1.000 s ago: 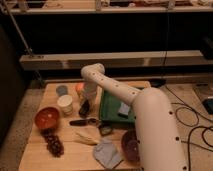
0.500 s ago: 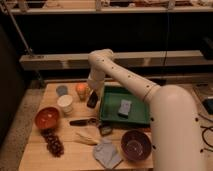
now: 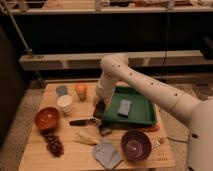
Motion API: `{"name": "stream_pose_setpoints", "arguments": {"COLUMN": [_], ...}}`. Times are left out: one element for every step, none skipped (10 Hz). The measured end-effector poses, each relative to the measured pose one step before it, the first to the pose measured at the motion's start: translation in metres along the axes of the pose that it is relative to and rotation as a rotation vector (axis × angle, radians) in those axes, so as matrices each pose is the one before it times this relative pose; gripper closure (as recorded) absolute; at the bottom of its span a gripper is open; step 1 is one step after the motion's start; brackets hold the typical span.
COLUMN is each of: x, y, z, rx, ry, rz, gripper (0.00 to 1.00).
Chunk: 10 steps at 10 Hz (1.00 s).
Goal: Wipe purple bowl with eraser
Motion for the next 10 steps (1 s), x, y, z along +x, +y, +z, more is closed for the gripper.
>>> {"name": "stream_pose_setpoints", "arguments": {"x": [-0.02826,-0.0261,-0.01908,-0.02342,-0.0144,-0.00545,-0.00636,-0.00338,0.00005,0.00423], "y": [0.00646,0.00811,0.01051,0.01971,0.02445,0.01814,0.03394,0.03065,0.01677,0.02198], "z": [-0.00339,-0.00404,-0.00329,-0.00439,-0.00473,-0.00388,-0.00425,0.00078,0.00274,0.00828], "rx": [-0.00246,-0.0064,-0.0045,-0.00607,-0.0119,-0.0058,-0.01725,-0.01166,-0.00613,-0.00478], "ry": [-0.00224,-0.00031,0.00007,-0.00001,0.00232,0.00119,-0.00584,-0.00895,-0.00927,-0.01894], "rz": [-0.01886,-0.01005,0.00727,0.0297,0.04149,0.03197,0.06131,0.05758,0.02285,0.02732], "gripper": [0.9,0.9,0.9,0.9,0.9,0.9,0.9,0.9,0.9,0.9]}}
